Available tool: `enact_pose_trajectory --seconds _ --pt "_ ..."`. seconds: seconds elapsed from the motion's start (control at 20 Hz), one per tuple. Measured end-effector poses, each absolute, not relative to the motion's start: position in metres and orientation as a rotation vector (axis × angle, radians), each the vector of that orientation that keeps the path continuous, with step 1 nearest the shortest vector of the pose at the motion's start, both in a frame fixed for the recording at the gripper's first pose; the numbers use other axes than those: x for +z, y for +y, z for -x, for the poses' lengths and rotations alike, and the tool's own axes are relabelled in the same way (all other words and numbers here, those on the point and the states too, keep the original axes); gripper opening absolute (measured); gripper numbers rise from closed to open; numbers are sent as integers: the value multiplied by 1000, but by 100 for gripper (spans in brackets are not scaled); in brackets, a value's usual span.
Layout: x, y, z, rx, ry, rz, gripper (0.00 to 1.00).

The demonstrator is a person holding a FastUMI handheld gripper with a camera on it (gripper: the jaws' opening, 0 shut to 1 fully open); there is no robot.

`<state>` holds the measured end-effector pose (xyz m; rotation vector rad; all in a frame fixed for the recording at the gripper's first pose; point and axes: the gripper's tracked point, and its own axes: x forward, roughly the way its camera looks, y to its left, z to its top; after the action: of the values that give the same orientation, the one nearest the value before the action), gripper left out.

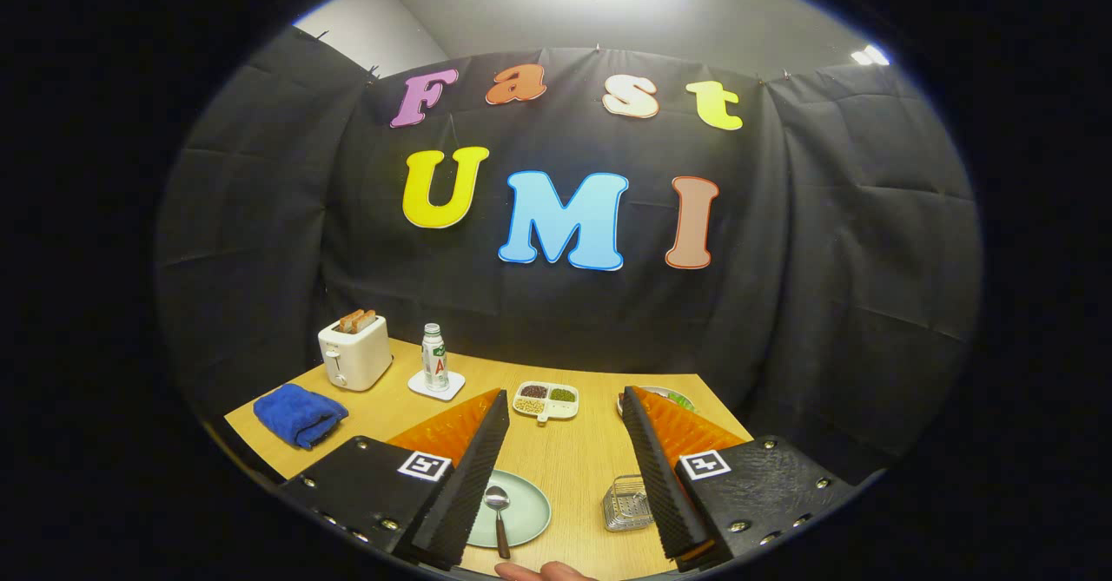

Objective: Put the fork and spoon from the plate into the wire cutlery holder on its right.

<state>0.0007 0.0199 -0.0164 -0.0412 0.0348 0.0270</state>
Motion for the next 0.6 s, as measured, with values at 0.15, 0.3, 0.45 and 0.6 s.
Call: enact_pose_trajectory --seconds 0.15,0.3,0.45,0.6 --pt "-23 24 -4 43 48 49 81" --pt "-39 31 -6 73 99 39 81" --pt "-59 38 -10 93 153 36 81" --pt "-92 46 -11 125 239 84 81"
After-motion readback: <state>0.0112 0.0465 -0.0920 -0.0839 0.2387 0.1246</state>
